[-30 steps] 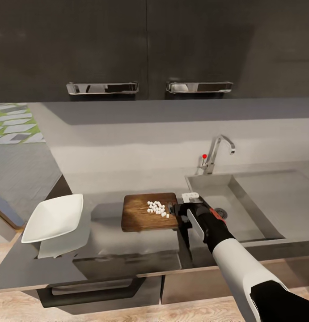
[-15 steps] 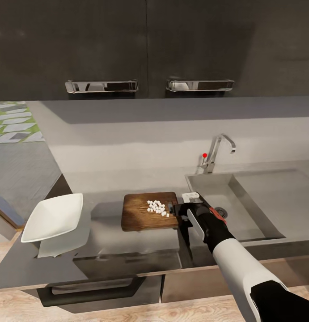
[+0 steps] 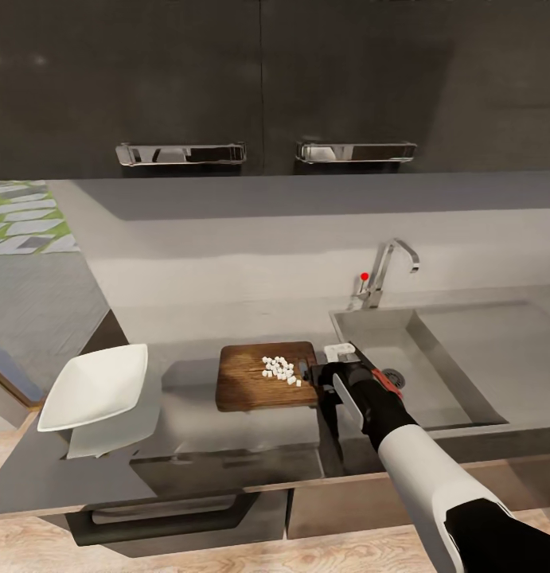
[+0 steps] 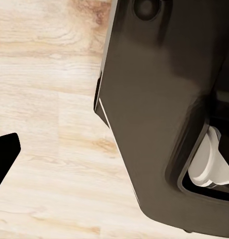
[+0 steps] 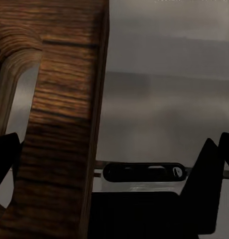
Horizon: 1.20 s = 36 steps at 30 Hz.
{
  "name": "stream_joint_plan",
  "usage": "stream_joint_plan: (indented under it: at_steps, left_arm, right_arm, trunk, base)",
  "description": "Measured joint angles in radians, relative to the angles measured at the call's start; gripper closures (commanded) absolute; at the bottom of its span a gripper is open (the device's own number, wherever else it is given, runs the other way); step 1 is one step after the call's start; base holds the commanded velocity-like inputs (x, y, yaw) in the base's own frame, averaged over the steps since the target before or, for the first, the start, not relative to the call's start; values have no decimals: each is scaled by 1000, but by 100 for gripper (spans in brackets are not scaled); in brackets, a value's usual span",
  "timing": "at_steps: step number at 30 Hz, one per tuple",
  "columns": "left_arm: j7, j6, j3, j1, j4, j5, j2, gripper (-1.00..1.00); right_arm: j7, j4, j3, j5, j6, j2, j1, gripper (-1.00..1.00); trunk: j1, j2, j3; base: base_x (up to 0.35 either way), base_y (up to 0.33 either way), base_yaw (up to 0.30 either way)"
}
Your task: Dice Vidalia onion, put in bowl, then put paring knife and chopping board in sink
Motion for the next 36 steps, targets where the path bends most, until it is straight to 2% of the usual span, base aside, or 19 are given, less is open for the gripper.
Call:
stream_joint_plan:
  at_steps: [15,16,36]
  left_arm:
    - [0,0,0,0,0,0,0,-100]
    - [0,0,0,0,0,0,0,-100]
    - [0,0,0,0,0,0,0,-100]
  right_arm:
    - [-1,0,0,5,0,1,0,-100]
    - [-1,0,0,6,0,2,0,100]
    - [-1,0,0,7,0,3,0,100]
  trunk:
    - [0,0,0]
    - [0,0,0]
    - [0,0,0]
  base:
    - [0,0,0]
    - [0,0,0]
    - [0,0,0]
